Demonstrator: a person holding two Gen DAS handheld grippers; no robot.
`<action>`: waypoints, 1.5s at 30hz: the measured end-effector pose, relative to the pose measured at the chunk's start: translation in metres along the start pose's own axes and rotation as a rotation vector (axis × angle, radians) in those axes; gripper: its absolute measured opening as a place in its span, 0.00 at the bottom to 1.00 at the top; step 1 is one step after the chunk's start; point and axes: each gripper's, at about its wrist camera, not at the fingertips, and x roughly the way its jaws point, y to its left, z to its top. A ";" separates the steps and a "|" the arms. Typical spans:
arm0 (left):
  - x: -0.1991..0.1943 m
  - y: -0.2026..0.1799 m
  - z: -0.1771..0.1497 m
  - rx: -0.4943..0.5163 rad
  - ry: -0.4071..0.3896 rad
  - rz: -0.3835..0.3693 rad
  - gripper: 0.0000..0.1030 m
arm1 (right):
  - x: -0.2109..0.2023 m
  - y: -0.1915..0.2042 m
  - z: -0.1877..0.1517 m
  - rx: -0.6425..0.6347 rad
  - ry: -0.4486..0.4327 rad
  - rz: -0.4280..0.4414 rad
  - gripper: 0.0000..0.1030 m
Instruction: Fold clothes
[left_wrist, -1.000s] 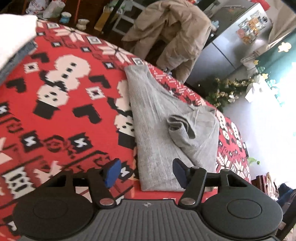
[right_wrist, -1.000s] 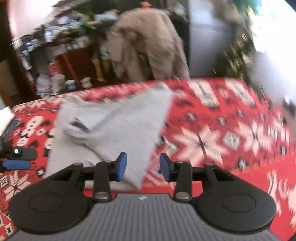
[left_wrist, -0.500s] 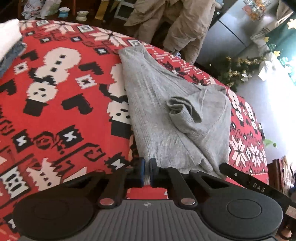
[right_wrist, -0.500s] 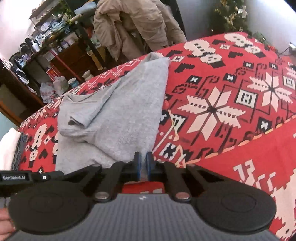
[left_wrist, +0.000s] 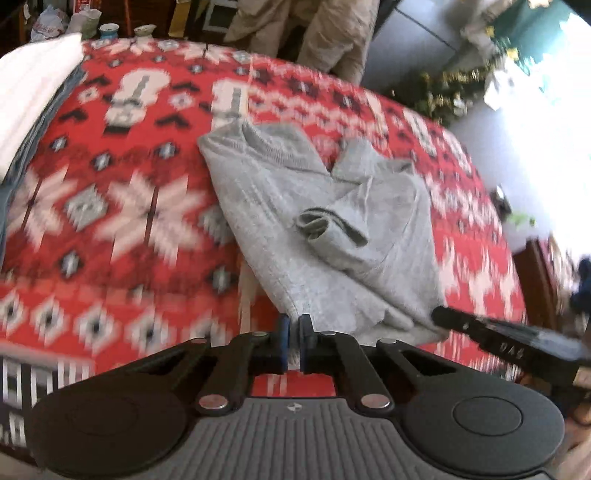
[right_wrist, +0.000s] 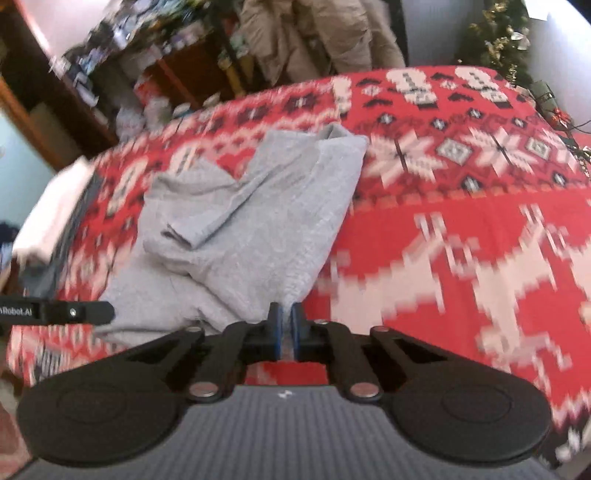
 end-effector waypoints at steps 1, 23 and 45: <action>-0.002 0.000 -0.012 0.008 0.011 0.004 0.05 | -0.006 -0.001 -0.011 -0.007 0.015 0.003 0.05; -0.032 -0.008 -0.050 0.131 -0.168 -0.095 0.45 | -0.071 -0.001 -0.073 -0.095 -0.083 -0.046 0.34; 0.012 -0.051 -0.046 0.582 -0.122 -0.046 0.04 | -0.060 0.004 -0.052 -0.067 -0.044 -0.025 0.63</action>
